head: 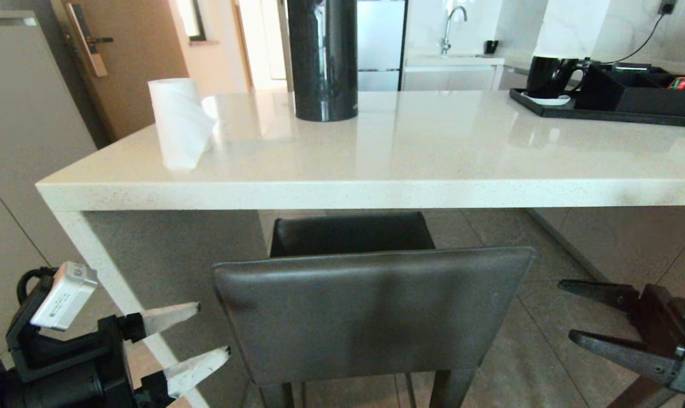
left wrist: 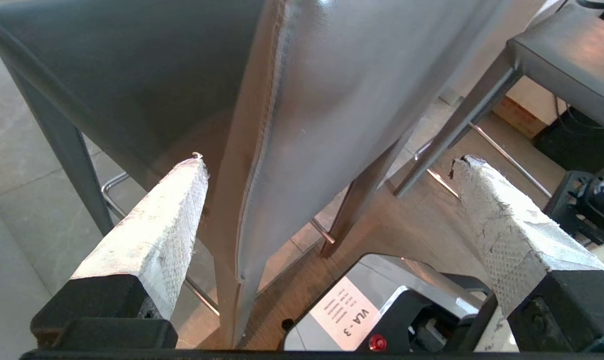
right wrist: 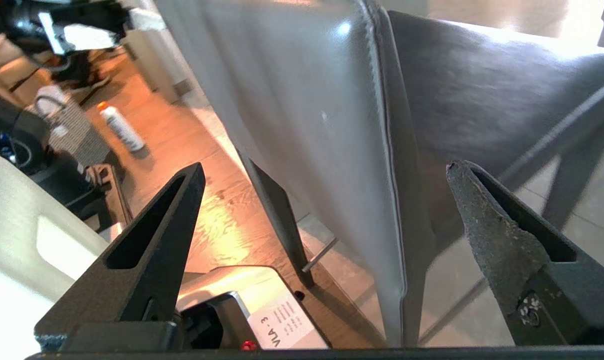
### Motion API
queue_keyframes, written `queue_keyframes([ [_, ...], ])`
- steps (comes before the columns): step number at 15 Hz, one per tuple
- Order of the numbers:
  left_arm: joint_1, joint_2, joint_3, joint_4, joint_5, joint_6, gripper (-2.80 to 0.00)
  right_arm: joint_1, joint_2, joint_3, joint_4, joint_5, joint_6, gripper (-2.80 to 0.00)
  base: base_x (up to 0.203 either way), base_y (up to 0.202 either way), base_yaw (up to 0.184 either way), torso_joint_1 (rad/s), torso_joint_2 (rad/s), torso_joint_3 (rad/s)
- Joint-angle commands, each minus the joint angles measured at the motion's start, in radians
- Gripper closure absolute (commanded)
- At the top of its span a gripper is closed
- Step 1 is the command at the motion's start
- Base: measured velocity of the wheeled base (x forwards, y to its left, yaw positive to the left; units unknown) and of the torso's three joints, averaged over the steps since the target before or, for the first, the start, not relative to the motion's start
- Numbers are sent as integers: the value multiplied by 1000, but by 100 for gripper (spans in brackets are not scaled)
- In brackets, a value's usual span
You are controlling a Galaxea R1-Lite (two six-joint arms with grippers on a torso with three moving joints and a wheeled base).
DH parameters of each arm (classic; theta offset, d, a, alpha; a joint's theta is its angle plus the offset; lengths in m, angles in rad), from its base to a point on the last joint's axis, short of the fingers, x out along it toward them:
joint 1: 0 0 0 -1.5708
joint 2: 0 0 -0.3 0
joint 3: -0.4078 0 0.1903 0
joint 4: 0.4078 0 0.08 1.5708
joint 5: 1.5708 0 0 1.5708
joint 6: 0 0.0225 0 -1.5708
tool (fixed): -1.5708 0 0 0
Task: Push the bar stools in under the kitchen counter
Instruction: Pull the gray chair out from under the dining table
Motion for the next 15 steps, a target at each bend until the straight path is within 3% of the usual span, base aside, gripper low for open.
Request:
queue_keyframes([
  [1, -4, 41, -11, -6, -4, 1, -280, 37, 85, -13, -35, 4, -1, -280, 0, 0, 0, 0, 0, 0],
  [5, -27, 110, -26, -35, -4, 10, -280, 77, 162, -4, -66, -10, -66, -280, 0, 0, 0, 0, 0, 0],
  [7, -25, 200, 11, -169, -3, 17, -280, 97, 233, 28, -146, -26, -106, -280, 0, 0, 0, 0, 0, 0],
  [10, -19, 406, 102, -464, -1, 33, -280, 107, 363, 74, -347, -49, -114, -280, 0, 0, 0, 0, 0, 0],
  [12, -21, 493, 136, -553, 1, 34, -280, 109, 434, 101, -480, -53, -115, -280, 0, 0, 0, 0, 0, 0],
  [15, -16, 487, 127, -592, 3, 31, -280, 124, 448, 92, -499, -55, -112, -280, 0, 0, 0, 0, 0, 0],
])
